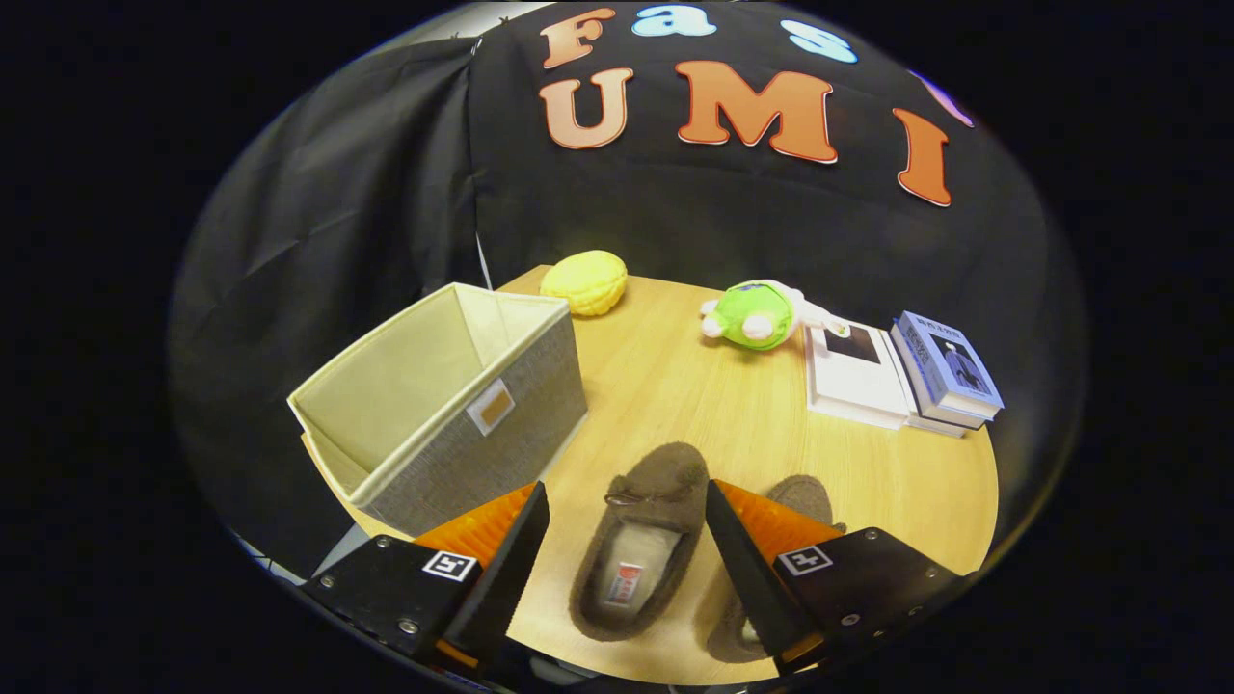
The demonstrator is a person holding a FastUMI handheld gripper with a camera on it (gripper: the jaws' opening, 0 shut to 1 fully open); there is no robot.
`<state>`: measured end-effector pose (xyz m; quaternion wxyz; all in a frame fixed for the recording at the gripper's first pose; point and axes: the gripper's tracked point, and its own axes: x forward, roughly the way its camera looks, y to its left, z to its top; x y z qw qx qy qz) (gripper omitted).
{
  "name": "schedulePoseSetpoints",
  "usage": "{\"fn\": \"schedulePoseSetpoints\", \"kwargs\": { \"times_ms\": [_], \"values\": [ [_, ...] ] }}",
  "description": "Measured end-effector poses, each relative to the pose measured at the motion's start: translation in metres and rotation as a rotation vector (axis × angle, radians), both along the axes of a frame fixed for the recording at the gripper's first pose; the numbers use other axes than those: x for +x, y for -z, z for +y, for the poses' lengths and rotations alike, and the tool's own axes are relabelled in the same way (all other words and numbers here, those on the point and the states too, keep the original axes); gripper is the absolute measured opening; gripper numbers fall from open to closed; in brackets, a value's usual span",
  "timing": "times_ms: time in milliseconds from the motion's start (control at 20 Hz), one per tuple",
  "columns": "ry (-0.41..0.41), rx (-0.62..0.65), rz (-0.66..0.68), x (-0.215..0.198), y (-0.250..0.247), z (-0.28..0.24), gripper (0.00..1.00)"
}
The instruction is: Open the storage box then place both shoes into the box .Put the left shoe in first, then the right shoe, with the right side of both shoes facing outward in a uniform manner.
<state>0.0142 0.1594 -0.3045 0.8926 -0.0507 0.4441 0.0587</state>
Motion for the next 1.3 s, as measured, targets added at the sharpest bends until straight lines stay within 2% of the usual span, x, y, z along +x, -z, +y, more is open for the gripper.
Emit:
{"fn": "schedulePoseSetpoints", "kwargs": {
  "times_ms": [150,400,800,900,950,1100,1150,1250,1300],
  "values": [
    [0.029,0.030,0.054,-0.011,0.025,-0.008,0.95],
    [0.075,-0.021,0.131,-0.017,0.066,-0.034,0.90],
    [0.199,0.011,0.211,-0.001,0.109,-0.043,0.70],
    [0.228,0.016,0.219,0.004,0.117,-0.044,0.59],
    [0.238,0.020,0.228,0.005,0.122,-0.044,0.50],
    [0.300,0.036,0.234,0.007,0.125,-0.048,0.30],
    [0.328,0.052,0.235,0.008,0.124,-0.050,0.20],
    [0.371,0.082,0.225,0.012,0.118,-0.053,0.07],
    [0.393,0.102,0.213,0.015,0.112,-0.053,0.05]
  ]
}}
